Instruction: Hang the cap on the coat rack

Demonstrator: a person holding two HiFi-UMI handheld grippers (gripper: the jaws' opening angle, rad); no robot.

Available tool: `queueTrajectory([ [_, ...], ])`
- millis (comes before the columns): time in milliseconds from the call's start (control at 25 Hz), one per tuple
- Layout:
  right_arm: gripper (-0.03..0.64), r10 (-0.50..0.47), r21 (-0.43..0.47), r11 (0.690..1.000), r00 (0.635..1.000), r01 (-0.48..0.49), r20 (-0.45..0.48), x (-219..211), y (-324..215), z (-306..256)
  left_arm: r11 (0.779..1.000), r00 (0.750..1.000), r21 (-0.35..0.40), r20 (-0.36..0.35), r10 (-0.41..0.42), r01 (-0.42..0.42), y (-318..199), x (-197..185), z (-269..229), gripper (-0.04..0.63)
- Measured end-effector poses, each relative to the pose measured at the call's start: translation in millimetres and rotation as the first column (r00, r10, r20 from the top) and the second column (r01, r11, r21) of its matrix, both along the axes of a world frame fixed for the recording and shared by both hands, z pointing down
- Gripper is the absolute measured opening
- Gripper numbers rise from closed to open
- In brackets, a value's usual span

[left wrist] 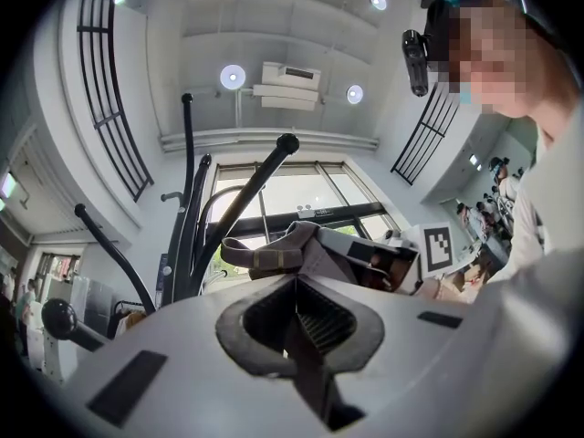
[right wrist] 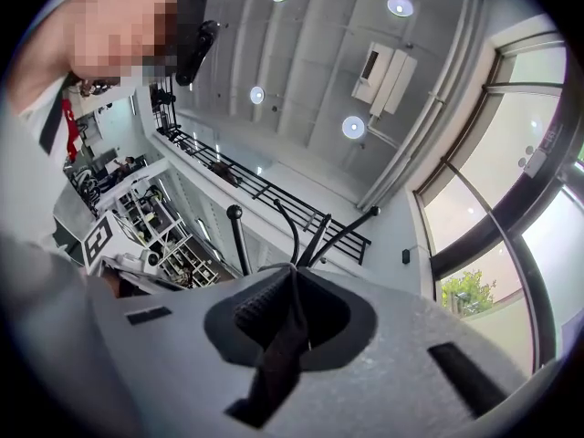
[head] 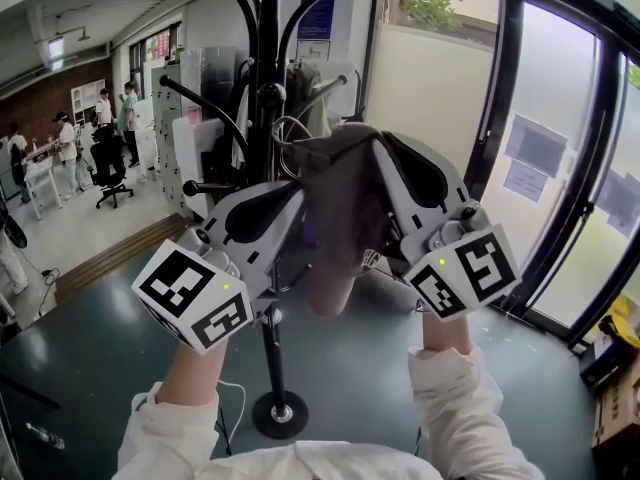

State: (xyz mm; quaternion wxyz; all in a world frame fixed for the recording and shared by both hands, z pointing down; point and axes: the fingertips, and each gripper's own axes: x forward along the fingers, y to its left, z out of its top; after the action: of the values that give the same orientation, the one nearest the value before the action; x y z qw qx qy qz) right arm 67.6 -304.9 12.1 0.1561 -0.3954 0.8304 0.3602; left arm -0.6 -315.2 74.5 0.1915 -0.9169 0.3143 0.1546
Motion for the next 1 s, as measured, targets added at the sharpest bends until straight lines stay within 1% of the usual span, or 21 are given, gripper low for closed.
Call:
queueTrajectory([
  [200,0.018,0.002,0.027,1.000,1.000,-0.002,0.018,3.6,-2.6,-16.6,1.000,1.000,0.023,-0.008,0.001,-0.001,-2.5,3.7,-10.4,0.017],
  [360,0.018,0.001,0.014,1.000,0.999,-0.001,0.036,7.8,-14.1,-23.0,0.999,1.000,0.037,-0.008,0.005,-0.005,-3.5,6.5,-16.5,0.017],
  [520,0.018,0.028,0.019,0.999,0.998,-0.030,0.057,15.3,-27.0,-30.6,0.999,1.000,0.048,-0.002,0.013,-0.013,-9.9,6.9,-19.5,0.017],
  [680,0.018,0.039,0.020,0.999,0.998,-0.041,0.056,16.8,-32.0,-30.3,0.999,0.999,0.048,-0.020,0.025,-0.024,-12.9,6.2,-17.8,0.017],
  [880,0.018,0.047,0.037,0.998,0.997,-0.049,0.057,22.8,-30.3,-39.3,0.997,0.999,0.062,-0.024,0.042,-0.041,-14.4,12.5,-22.7,0.017],
  [1000,0.018,0.052,0.061,0.997,0.996,-0.056,0.067,28.6,-25.2,-49.6,0.997,0.999,0.070,-0.017,0.039,-0.037,-15.8,14.3,-25.1,0.017],
])
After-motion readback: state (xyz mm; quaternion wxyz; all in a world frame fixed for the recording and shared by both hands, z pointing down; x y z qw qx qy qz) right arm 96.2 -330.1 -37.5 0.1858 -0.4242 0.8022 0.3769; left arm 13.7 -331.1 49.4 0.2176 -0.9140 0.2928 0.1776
